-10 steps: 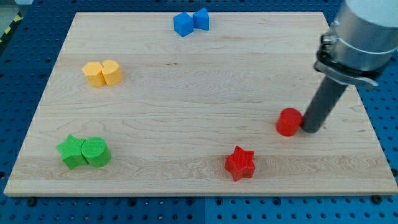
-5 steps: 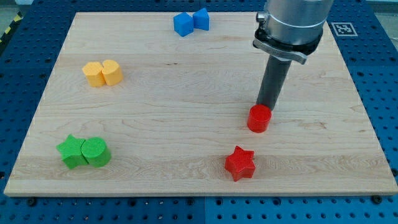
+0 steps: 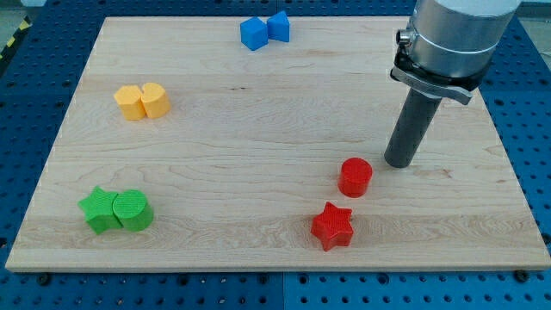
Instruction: Move the red circle to the top left of the red star
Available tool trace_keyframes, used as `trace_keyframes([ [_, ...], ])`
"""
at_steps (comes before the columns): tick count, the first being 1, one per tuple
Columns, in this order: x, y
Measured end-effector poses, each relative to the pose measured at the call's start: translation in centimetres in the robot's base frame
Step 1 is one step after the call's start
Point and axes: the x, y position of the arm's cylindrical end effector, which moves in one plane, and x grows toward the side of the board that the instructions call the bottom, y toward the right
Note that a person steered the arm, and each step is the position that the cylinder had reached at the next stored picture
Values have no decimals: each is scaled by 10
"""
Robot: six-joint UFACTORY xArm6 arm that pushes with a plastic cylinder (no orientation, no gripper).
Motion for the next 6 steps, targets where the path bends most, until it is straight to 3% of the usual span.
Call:
trace_keyframes([
  [6,32,-79],
])
